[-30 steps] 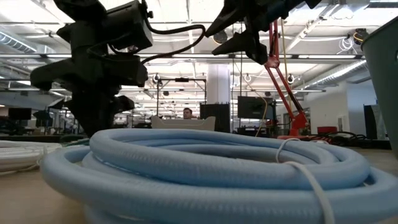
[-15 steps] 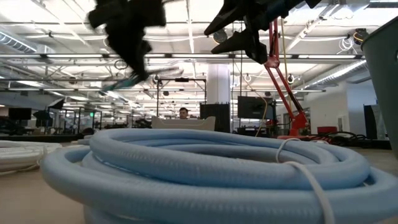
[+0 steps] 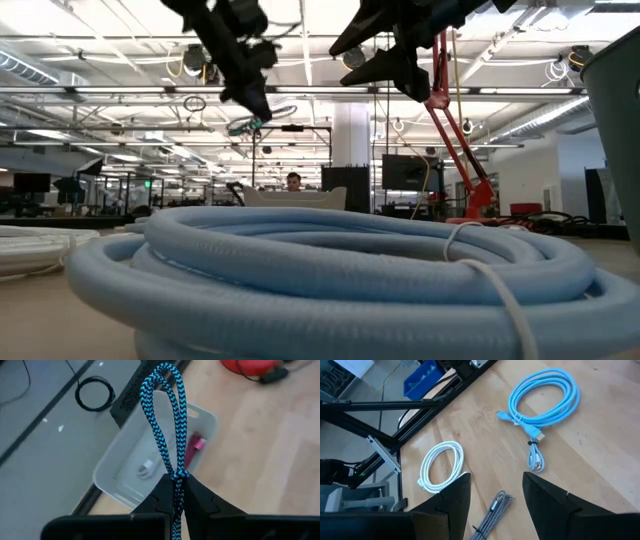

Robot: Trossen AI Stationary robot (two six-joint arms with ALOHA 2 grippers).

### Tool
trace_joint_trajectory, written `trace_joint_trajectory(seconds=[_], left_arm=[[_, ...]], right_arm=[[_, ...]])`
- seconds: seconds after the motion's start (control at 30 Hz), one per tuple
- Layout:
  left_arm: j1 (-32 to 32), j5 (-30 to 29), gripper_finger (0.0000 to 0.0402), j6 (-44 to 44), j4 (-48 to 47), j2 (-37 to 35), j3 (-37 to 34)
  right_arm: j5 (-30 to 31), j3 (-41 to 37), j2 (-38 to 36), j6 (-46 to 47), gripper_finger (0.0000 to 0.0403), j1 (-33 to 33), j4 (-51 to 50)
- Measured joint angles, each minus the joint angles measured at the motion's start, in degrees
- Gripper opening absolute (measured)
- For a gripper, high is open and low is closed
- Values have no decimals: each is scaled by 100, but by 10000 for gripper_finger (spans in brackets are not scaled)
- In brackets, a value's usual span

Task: Pick & Place USB Port
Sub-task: Put the blue usb cable into the gray bin

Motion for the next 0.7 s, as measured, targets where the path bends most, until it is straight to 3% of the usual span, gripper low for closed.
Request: trace_joint_trajectory(seconds=[0.23,0.5,0.7], left_arm=[[325,427,18,816,-195,1285,1229],[183,459,18,2520,-1617,2950,3023],[277,379,18,2807,-1731,3403,3304]], right_arm=[[-7,2,0,-32,171,-185,2],[-349,2,0,-157,171,-395,-26],[-448,2,0,-279,171,-391,-68]])
